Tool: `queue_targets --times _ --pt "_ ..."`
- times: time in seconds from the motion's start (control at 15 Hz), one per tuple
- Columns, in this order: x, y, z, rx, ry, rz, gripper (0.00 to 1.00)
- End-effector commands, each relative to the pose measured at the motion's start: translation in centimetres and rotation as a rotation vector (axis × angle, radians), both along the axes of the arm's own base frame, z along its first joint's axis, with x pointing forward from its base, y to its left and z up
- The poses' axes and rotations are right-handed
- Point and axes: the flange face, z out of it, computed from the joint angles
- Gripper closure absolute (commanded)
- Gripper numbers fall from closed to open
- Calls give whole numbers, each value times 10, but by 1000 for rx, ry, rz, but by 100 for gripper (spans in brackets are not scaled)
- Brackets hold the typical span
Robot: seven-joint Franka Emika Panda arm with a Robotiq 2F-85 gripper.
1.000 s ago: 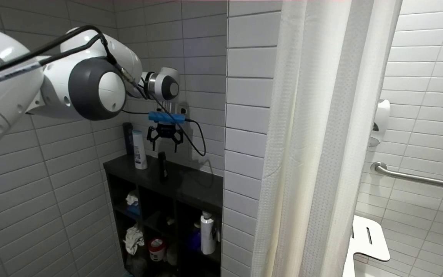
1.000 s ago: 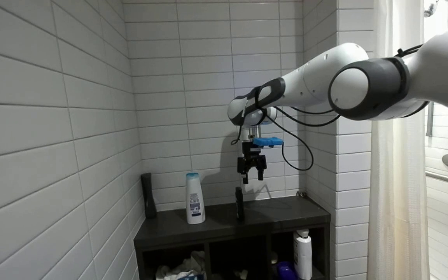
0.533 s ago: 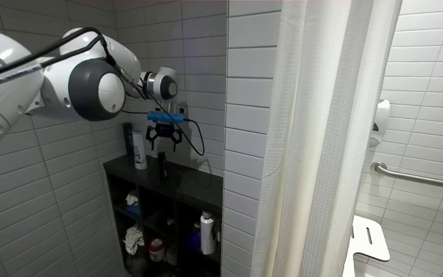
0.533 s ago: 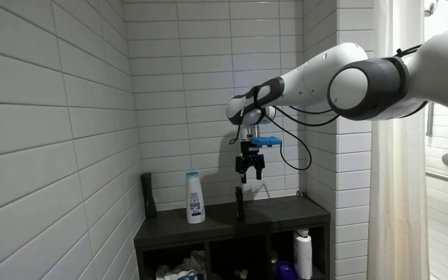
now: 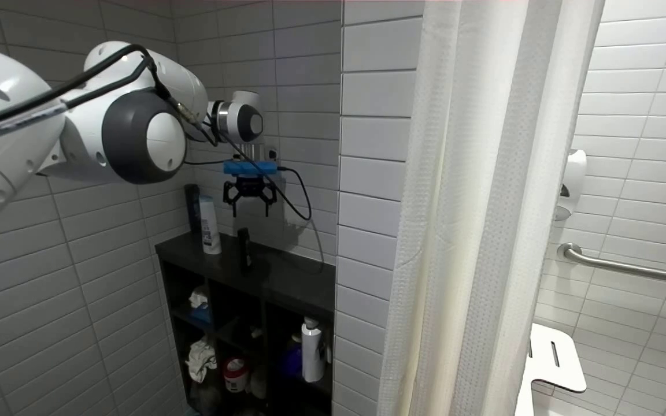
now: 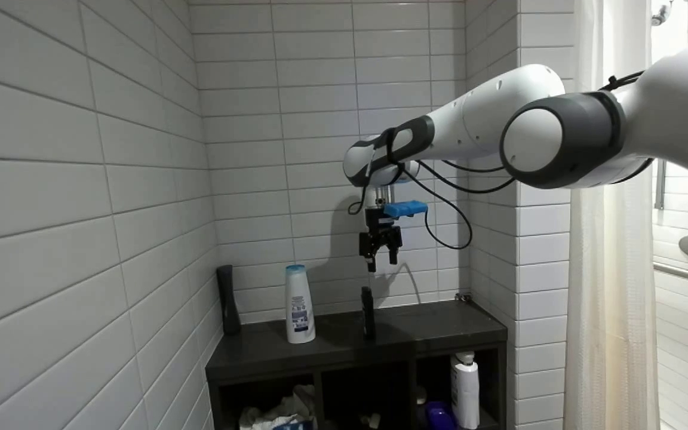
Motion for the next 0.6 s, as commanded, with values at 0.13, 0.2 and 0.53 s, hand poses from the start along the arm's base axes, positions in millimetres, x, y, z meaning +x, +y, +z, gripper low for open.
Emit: queue_targets --times 0.13,0.2,0.53 --pt "11 6 -10 -24 -48 72 0" --pt "12 8 -14 -19 -51 85 0" --pt "15 10 -29 -5 -58 127 0"
